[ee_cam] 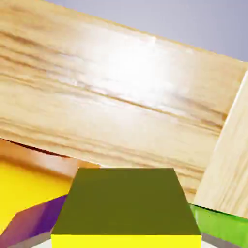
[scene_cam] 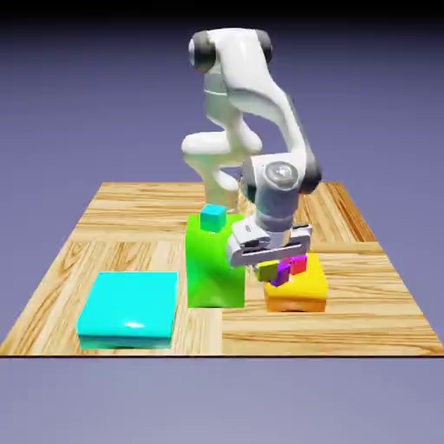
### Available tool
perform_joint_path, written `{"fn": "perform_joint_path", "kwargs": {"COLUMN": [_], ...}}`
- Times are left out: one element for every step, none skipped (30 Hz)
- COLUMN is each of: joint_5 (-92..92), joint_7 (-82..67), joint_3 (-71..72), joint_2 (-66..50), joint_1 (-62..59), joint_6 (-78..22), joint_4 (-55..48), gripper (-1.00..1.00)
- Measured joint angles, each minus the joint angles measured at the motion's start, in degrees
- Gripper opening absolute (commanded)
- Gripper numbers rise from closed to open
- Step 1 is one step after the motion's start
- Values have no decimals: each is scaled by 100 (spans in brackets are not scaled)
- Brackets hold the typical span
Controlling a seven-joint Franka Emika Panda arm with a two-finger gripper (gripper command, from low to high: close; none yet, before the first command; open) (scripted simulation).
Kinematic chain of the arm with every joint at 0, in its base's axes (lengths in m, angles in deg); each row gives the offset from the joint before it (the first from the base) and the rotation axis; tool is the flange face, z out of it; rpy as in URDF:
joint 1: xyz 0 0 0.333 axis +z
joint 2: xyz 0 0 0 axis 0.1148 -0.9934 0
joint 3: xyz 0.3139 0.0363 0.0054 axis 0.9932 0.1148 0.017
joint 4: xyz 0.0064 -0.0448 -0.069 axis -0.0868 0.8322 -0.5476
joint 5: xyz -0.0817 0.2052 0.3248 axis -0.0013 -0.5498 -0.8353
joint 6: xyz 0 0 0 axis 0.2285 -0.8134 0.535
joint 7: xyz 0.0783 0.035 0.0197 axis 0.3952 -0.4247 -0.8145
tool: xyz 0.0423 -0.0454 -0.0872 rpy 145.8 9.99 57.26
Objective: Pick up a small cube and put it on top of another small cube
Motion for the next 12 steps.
{"fn": "perform_joint_path", "kwargs": {"joint_5": [-57,-115,-172,-180,-180,-162,-144,-126,-108,-97,-77,-76], "joint_7": [98,195,292,306,306,321,336,351,366,375,387,387], "joint_3": [81,156,229,241,241,244,246,249,250,249,255,255], "joint_2": [208,415,621,652,652,525,397,269,141,72,72,72], "joint_1": [46,94,121,118,117,121,126,132,139,144,138,138], "joint_6": [-94,-189,-282,-296,-296,-48,201,450,699,834,834,834], "joint_4": [115,230,344,361,361,483,606,728,850,916,916,916], "gripper": [-100,-100,-100,-100,-100,-100,-100,-100,-100,100,100,100]}}
